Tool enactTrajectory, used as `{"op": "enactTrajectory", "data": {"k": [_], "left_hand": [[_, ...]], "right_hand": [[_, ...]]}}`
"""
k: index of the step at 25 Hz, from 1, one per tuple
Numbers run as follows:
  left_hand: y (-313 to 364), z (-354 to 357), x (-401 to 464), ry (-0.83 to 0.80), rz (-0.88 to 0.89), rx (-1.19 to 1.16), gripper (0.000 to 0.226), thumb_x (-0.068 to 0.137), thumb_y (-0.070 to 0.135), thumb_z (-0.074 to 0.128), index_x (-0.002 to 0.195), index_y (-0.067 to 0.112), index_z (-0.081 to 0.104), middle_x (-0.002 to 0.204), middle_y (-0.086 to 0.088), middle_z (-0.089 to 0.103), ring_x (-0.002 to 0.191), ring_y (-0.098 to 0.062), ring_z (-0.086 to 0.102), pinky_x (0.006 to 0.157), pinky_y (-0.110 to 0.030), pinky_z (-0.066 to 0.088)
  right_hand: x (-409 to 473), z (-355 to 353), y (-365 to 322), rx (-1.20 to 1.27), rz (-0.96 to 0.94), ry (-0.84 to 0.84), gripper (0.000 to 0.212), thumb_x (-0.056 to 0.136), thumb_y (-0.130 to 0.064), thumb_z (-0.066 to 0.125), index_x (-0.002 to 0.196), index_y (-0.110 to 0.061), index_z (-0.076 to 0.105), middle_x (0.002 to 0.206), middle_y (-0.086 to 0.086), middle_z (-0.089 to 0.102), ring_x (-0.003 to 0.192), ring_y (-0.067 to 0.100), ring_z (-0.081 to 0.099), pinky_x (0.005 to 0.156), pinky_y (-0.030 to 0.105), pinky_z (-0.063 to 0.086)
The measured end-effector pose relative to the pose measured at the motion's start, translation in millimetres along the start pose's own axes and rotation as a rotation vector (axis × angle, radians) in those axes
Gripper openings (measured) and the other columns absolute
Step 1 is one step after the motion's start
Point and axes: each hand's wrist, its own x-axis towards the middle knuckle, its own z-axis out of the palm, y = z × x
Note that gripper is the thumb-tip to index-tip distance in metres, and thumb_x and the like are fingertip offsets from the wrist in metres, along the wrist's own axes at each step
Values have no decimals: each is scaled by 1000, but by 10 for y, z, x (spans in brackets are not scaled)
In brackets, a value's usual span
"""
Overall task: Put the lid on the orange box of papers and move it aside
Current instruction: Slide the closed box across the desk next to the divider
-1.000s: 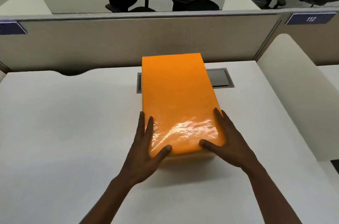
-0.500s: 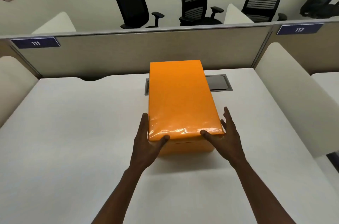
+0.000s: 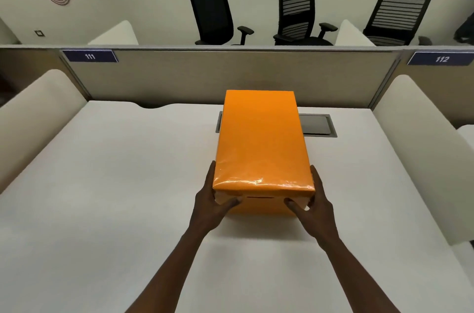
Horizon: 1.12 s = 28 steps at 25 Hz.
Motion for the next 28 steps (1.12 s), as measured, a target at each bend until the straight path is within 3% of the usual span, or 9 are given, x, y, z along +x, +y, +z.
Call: {"op": "enactTrajectory", "data": {"k": [3, 6, 8, 11, 16, 23, 28], "left_hand": [[52, 36, 15, -33, -47, -48, 101, 60, 79, 73, 144, 66, 18, 131, 43, 45, 122, -3, 56, 93, -24, 55], [89, 114, -21, -37, -48, -55, 94, 66, 81, 68, 146, 64, 22, 131, 41, 49, 118, 4, 56, 87, -17, 55], [108, 183, -99, -18, -66, -76, 101, 67, 82, 65, 152, 53, 22, 135, 32, 50, 120, 1, 56, 90, -21, 54], [169, 186, -156, 50, -128, -142, 90, 70, 88, 52, 149, 55, 26, 135, 30, 47, 121, -7, 53, 89, -23, 49], [126, -24, -193, 139, -185, -185, 75, 84, 70, 51, 152, 50, 27, 139, 16, 46, 124, -17, 51, 98, -37, 49], [-186, -916, -86, 206, -196, -274, 78, 77, 71, 56, 149, 49, 34, 141, 12, 48, 127, -22, 52, 97, -39, 49], [-533, -2011, 161, 276, -180, -290, 55, 92, 52, 56, 144, 50, 40, 141, 11, 49, 127, -23, 52, 101, -43, 48]], "right_hand": [[-59, -61, 115, 198, 75, -54, 109, 70, -50, 84, 152, -53, 12, 150, -15, 38, 128, 13, 48, 95, 32, 49], [-20, -100, 94, 346, 143, 21, 85, 82, -47, 74, 151, -47, 24, 149, -7, 44, 133, 23, 48, 92, 32, 48], [-18, -112, 68, 377, 154, 28, 83, 82, -44, 73, 152, -42, 28, 147, -5, 47, 132, 24, 50, 92, 33, 48], [-63, -80, 7, 419, 154, 22, 85, 80, -44, 73, 153, -40, 28, 148, -3, 47, 131, 25, 49, 95, 37, 47], [-147, 134, -181, 457, 159, -3, 85, 80, -45, 73, 152, -41, 29, 147, -2, 48, 130, 25, 49, 96, 39, 45], [-230, 999, -646, 482, 176, -1, 86, 80, -46, 71, 154, -42, 26, 150, -3, 44, 132, 26, 46, 102, 45, 44], [-202, 2084, -1108, 496, 173, -25, 81, 86, -45, 68, 154, -43, 24, 152, -3, 42, 130, 23, 46, 96, 41, 43]]}}
